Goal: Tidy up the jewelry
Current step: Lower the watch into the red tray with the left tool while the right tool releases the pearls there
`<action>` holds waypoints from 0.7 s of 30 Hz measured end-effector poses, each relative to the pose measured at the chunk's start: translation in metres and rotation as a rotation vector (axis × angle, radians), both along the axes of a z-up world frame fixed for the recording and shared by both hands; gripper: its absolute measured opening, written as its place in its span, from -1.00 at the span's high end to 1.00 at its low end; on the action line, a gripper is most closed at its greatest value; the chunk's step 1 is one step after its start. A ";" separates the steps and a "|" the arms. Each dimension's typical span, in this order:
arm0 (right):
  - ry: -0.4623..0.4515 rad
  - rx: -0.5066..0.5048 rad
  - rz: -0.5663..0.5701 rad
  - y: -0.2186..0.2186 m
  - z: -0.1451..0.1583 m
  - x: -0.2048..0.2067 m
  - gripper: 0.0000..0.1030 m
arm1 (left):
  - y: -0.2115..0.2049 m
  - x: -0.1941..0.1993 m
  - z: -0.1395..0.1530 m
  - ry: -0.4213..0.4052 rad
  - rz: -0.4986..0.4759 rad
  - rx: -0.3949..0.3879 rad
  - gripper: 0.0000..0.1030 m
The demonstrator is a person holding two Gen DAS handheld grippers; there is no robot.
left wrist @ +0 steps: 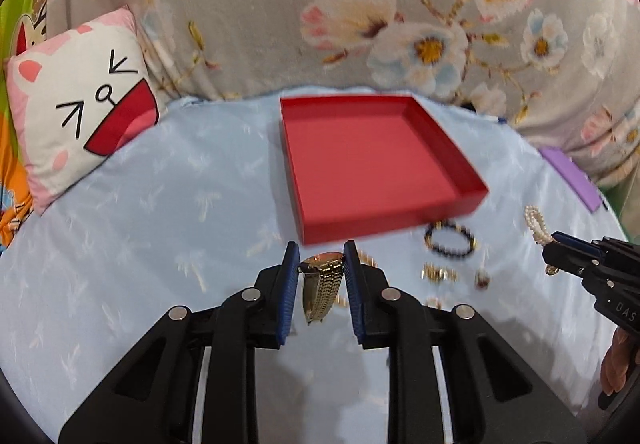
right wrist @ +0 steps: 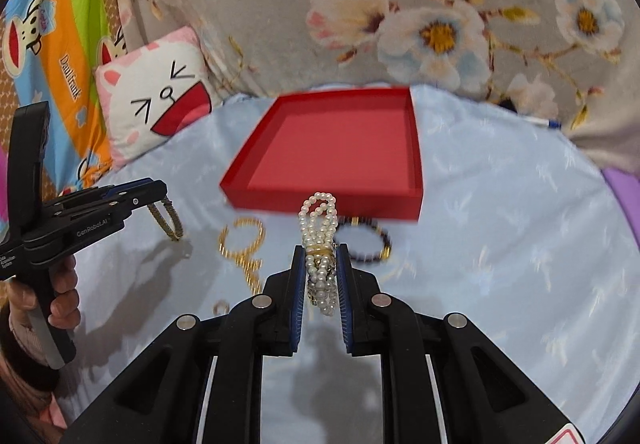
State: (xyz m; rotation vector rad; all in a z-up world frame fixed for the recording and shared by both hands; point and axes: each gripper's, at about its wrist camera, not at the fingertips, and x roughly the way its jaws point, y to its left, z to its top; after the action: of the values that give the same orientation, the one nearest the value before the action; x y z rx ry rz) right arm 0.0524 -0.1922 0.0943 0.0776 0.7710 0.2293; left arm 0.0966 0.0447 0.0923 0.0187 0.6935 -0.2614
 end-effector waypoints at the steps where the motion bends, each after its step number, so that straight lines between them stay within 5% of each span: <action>1: -0.006 -0.002 -0.002 0.000 0.005 0.010 0.73 | 0.000 0.011 0.007 -0.005 -0.004 -0.015 0.57; 10: 0.016 -0.044 -0.058 0.004 0.017 0.133 0.73 | -0.028 0.119 0.035 -0.023 0.005 0.016 0.57; 21: 0.158 -0.050 -0.143 -0.015 -0.032 0.288 0.73 | -0.073 0.260 -0.008 0.114 0.012 0.063 0.57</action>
State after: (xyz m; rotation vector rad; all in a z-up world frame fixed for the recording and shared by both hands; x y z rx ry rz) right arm 0.3400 -0.2071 0.0620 0.1039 0.9239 0.0678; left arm 0.3561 -0.0284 0.0845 0.0602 0.8153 -0.2300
